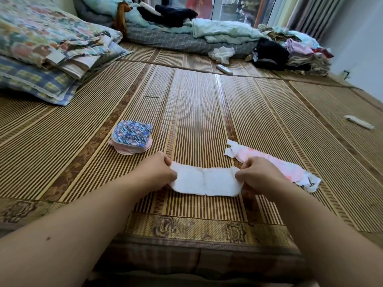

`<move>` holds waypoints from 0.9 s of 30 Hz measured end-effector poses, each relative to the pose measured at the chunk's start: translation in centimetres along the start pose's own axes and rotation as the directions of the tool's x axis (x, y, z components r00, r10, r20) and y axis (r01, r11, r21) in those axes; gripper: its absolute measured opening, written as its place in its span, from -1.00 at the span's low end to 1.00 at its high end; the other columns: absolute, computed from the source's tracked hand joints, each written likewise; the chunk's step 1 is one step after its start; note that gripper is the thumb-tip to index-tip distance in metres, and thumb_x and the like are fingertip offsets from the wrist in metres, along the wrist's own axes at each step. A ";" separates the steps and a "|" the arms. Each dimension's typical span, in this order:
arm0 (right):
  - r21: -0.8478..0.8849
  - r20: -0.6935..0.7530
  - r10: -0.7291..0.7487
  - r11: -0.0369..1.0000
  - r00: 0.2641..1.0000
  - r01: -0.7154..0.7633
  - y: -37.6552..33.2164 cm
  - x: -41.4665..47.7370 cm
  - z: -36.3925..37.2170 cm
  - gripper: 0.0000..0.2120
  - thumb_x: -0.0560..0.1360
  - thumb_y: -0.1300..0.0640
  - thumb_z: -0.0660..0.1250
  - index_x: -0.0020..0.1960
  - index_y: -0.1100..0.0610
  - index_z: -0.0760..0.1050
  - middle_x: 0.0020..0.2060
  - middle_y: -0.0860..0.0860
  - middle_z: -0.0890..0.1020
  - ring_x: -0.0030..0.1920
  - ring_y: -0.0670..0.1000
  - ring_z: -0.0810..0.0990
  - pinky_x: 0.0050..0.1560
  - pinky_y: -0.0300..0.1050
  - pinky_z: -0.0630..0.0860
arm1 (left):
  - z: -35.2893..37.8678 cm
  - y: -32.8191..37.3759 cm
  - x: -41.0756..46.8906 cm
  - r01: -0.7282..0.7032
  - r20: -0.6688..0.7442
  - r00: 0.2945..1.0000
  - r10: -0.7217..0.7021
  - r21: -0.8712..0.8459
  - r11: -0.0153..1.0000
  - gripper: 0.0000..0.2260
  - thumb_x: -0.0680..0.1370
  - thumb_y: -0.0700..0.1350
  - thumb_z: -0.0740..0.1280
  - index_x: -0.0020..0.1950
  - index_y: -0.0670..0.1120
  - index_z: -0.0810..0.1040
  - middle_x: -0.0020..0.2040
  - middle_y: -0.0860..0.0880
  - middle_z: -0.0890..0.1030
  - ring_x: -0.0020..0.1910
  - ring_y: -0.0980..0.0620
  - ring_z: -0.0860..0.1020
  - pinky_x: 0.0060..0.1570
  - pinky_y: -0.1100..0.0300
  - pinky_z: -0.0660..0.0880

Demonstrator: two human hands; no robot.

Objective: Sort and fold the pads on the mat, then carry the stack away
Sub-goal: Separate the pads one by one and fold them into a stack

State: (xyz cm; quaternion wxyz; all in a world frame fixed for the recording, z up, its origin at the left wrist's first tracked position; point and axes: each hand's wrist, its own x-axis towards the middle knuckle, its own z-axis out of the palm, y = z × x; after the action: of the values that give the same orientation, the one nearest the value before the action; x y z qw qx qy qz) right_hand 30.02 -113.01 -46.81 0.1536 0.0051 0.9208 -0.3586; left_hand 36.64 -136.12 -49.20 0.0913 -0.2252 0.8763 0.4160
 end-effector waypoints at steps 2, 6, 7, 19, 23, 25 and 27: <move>0.207 0.022 -0.020 0.978 1.000 0.015 -0.6 -0.4 -0.5 -0.81 0.34 0.35 0.36 -0.09 0.18 0.47 -0.28 0.17 0.57 -0.39 0.09 0.56 -0.34 0.09 0.59 | 0.1 0.1 -0.2 0.066 0.058 0.997 -0.053 -0.261 0.963 -0.59 0.39 -0.26 0.41 0.19 -0.05 0.43 0.02 -0.09 0.55 -0.13 -0.05 0.60 -0.24 0.08 0.61; 0.389 0.106 -0.119 0.918 0.987 0.069 -2.4 -1.5 0.0 -0.79 0.37 0.30 0.45 -0.03 0.15 0.55 -0.21 0.13 0.67 -0.41 -0.06 0.64 -0.45 -0.23 0.52 | 0.3 0.4 -0.7 0.129 0.166 0.985 -0.055 -0.474 0.871 -0.66 0.40 -0.31 0.43 0.16 -0.17 0.52 -0.04 -0.14 0.65 -0.12 -0.06 0.64 -0.30 0.15 0.57; 0.399 0.131 -0.142 0.913 0.981 0.079 -2.8 -1.7 0.4 -0.82 0.37 0.28 0.47 -0.04 0.17 0.57 -0.21 0.12 0.68 -0.39 -0.08 0.65 -0.43 -0.25 0.52 | 0.5 0.5 -0.8 0.138 0.177 0.983 -0.055 -0.497 0.857 -0.73 0.42 -0.30 0.43 0.10 -0.17 0.56 -0.08 -0.14 0.67 -0.15 -0.05 0.65 -0.32 0.17 0.56; 0.378 0.199 -0.217 0.917 0.956 0.129 -5.0 -2.6 4.9 -0.90 0.44 0.24 0.40 -0.18 0.06 0.61 -0.23 0.10 0.70 -0.29 -0.04 0.70 -0.30 -0.19 0.63 | 0.6 1.1 -2.3 0.055 0.183 0.981 0.060 -0.565 0.824 -0.88 0.54 -0.23 0.30 0.00 -0.19 0.62 -0.18 -0.20 0.68 -0.35 0.01 0.60 -0.41 0.22 0.53; 0.436 0.265 -0.188 0.898 0.946 0.056 -5.0 -2.8 4.8 -0.85 0.48 0.31 0.32 -0.15 0.13 0.63 -0.27 0.11 0.71 -0.27 -0.01 0.70 -0.17 -0.11 0.66 | 0.5 0.9 -2.2 0.049 0.199 0.977 0.076 -0.559 0.828 -0.85 0.51 -0.28 0.27 -0.10 -0.23 0.65 -0.18 -0.23 0.65 -0.29 -0.06 0.58 -0.39 0.19 0.51; 0.381 0.250 -0.194 0.920 0.949 0.087 -5.0 -2.9 4.9 -0.87 0.46 0.28 0.38 -0.15 0.07 0.63 -0.20 0.10 0.71 -0.19 0.00 0.71 -0.14 -0.10 0.66 | 0.6 0.9 -2.2 0.046 0.236 0.966 0.107 -0.564 0.825 -0.88 0.49 -0.25 0.31 -0.07 -0.24 0.64 -0.18 -0.21 0.66 -0.31 0.00 0.60 -0.41 0.22 0.48; 0.385 0.256 -0.179 0.920 0.950 0.069 -4.9 -3.0 5.0 -0.87 0.46 0.29 0.38 -0.13 0.08 0.62 -0.19 0.12 0.70 -0.22 -0.01 0.71 -0.26 -0.17 0.65 | 0.8 0.8 -2.1 0.042 0.282 0.949 0.144 -0.562 0.826 -0.84 0.47 -0.19 0.38 0.00 -0.23 0.61 -0.17 -0.17 0.68 -0.36 0.06 0.61 -0.42 0.26 0.47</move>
State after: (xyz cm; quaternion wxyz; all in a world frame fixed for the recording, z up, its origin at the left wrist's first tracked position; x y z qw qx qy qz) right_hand 33.66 -119.67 -46.21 0.2582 -0.0768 0.8025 -0.5324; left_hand 38.10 -134.34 -48.39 0.1472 -0.1497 0.6955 0.6872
